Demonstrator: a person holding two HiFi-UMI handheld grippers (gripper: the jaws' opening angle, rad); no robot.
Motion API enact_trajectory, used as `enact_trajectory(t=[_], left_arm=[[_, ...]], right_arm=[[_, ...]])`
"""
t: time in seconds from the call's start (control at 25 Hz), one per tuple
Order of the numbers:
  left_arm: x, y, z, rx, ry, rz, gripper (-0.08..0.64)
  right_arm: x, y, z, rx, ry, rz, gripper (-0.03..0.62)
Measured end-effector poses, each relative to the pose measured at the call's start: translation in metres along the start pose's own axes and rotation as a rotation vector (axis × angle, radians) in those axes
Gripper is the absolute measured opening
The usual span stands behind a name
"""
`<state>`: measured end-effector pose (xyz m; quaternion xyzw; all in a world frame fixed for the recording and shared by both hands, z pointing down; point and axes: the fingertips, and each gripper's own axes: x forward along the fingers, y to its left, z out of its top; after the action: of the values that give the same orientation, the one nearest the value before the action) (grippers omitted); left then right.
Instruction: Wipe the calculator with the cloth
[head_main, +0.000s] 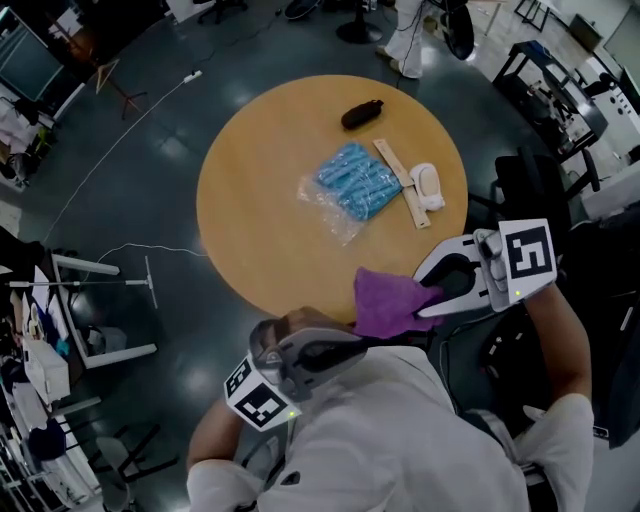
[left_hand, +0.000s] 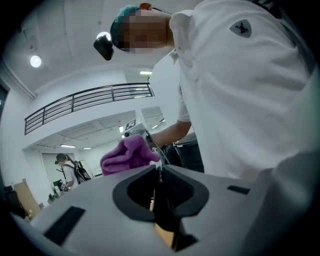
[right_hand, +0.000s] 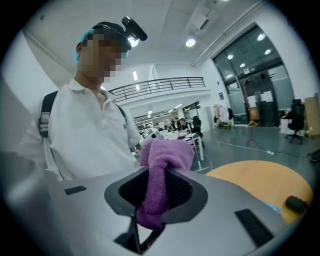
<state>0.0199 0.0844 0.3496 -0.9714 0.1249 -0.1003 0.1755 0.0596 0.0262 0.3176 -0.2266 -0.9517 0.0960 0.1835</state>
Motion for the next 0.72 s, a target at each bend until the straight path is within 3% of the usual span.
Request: enact_trajectory(t=[0.2,0.36,0.72], left_arm=[[0.008,-0.006,0.021,0.029,-0.044,-0.020,0.043],[0.011,-0.014,0.029,0.061,-0.045,-0.040,0.043],[0.020,-0.021,0.052,0.122,-0.085,-0.095,0.043]], right_arm=[[0.027,0.022,-0.011,-0.042,0.140,0.178,0.084],[0.029,0.025,-0.021,-0.032,0.183,0.215,0.084],[0.026,0.020,-0.048,0.085,0.238,0.298,0.084]])
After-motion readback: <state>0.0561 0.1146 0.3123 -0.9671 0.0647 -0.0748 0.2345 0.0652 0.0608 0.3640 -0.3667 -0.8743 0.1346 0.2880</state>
